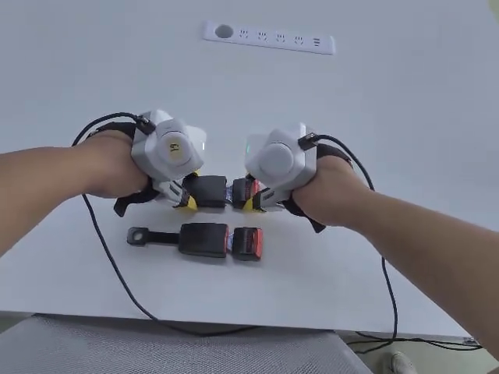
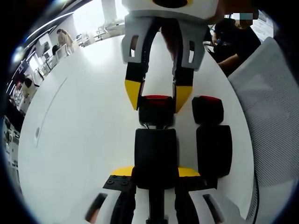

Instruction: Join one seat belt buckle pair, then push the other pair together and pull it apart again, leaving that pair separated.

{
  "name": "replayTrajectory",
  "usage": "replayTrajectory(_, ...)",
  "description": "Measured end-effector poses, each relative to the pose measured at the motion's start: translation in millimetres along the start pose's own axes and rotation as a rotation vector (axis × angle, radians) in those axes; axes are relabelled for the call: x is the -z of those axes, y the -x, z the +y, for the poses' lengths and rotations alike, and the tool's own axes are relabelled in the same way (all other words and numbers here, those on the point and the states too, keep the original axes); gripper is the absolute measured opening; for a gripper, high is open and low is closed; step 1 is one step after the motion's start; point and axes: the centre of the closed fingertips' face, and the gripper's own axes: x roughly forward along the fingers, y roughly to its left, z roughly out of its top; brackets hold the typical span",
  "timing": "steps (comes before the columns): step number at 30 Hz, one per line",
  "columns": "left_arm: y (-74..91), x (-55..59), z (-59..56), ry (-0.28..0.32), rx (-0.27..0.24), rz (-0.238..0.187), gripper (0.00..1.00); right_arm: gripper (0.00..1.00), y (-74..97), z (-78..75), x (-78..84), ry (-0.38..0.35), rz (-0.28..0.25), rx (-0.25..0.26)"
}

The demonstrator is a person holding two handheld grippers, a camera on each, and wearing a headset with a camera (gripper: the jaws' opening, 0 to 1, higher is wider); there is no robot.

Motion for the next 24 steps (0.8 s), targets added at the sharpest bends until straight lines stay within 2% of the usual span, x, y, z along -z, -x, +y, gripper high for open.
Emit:
replayTrajectory(10, -0.4, 0.0, -0.7, -0.009, 0.004, 0.022, 0.31, 0.29, 4.9, 0.4, 11.2, -0.007, 0.013, 0.001)
replayTrajectory(12, -0.4, 0.0, -0.6, -0.011, 0.008, 0.014, 0.32, 0.29, 7.4, -0.1, 13.1, -0.029, -0.014, -0.006)
replayTrajectory(13, -0.5, 0.1, -0.7, -0.013, 0.009, 0.011, 0.32, 0.29, 7.5, 3.1, 13.0, -0.077, -0.041, -0.023)
replayTrajectory(17, -0.7, -0.1, -1.0, -0.015, 0.007, 0.011, 0.31, 0.3, 10.9, 2.0, 20.5, -0.046, -0.026, -0.01)
replayTrajectory(24, -0.7, -0.4, -0.9, -0.014, 0.008, 0.005, 0.32, 0.3, 17.2, 0.3, 33.1, -0.037, -0.006, 0.0)
